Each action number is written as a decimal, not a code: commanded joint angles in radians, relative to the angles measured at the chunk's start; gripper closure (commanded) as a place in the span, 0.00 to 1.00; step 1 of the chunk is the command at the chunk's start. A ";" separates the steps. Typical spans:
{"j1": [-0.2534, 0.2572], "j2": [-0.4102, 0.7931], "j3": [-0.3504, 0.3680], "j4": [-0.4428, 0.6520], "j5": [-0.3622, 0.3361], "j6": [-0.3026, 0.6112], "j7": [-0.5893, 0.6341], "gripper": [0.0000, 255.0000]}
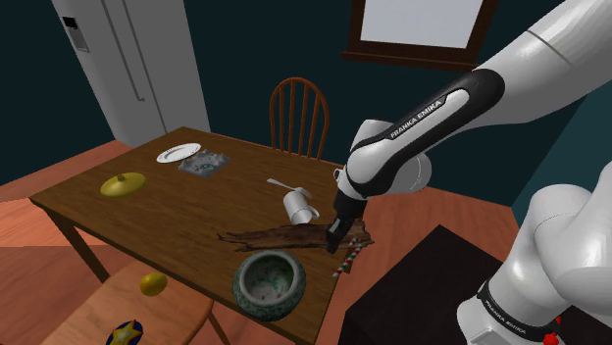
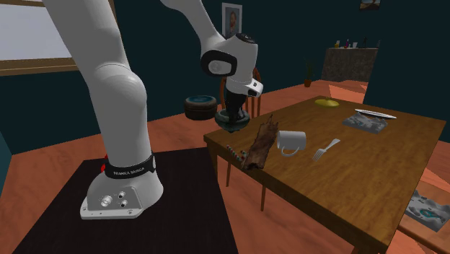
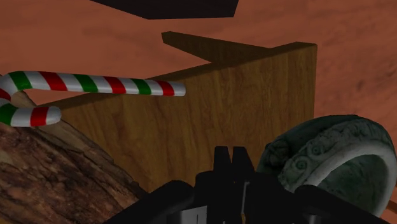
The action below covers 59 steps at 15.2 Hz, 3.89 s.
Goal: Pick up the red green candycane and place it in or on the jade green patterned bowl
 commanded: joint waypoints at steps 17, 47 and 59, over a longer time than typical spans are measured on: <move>-0.288 0.096 0.122 -0.026 -0.861 0.076 0.692 0.00; -0.295 0.104 0.119 -0.028 -0.869 0.087 0.690 1.00; -0.259 -0.086 0.103 -0.002 -0.769 -0.122 0.606 1.00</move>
